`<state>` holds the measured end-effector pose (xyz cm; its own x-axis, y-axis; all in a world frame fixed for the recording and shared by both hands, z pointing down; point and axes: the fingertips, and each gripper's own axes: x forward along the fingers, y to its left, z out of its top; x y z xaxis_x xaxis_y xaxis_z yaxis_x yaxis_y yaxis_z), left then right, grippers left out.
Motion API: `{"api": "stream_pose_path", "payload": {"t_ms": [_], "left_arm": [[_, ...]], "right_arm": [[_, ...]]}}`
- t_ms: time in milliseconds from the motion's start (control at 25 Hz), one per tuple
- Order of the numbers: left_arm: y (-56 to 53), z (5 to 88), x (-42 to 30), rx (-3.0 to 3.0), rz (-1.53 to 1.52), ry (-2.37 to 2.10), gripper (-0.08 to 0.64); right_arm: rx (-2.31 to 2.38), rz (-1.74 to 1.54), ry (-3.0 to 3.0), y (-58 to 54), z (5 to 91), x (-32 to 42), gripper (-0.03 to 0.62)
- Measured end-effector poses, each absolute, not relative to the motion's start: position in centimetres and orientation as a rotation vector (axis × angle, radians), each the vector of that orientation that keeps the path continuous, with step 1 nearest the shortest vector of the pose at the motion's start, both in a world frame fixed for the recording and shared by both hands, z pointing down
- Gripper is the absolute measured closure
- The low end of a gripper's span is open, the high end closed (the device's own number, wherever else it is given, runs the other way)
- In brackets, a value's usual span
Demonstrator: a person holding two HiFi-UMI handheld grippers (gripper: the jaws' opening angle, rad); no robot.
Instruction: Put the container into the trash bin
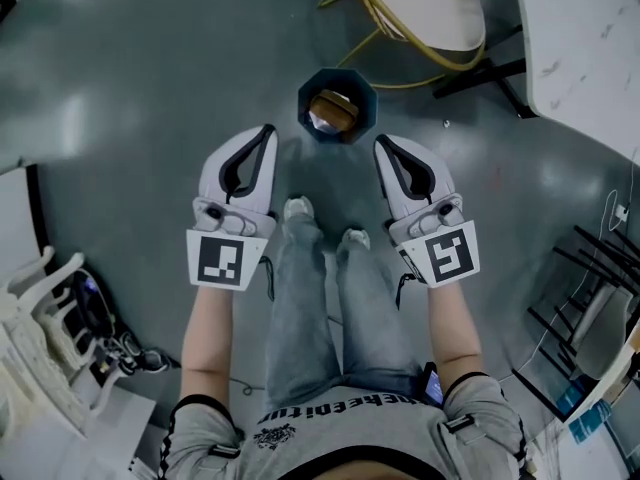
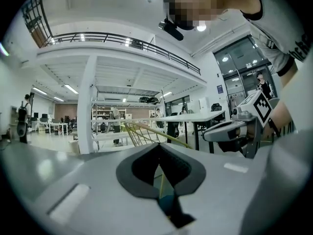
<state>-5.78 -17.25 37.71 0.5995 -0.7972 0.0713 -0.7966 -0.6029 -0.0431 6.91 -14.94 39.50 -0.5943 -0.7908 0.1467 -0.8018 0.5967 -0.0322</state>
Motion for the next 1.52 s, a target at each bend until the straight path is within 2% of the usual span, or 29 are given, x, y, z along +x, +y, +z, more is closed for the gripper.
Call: {"api": "stream_pose_path", "payload": {"t_ms": [840,1520], "left_arm": [[-8.8,20.4,-3.4,-2.730,-0.063,1.433,0.540],[-4.6,14.7,-2.4,-2.648,-0.040,1.490,0.540]], "right_arm": [[1.356,0.140,-2.715,-7.9,22.5,8.8,0.591],[1.373,0.121,-2.726,-4.2,16.9,11.0,0.591]]}}
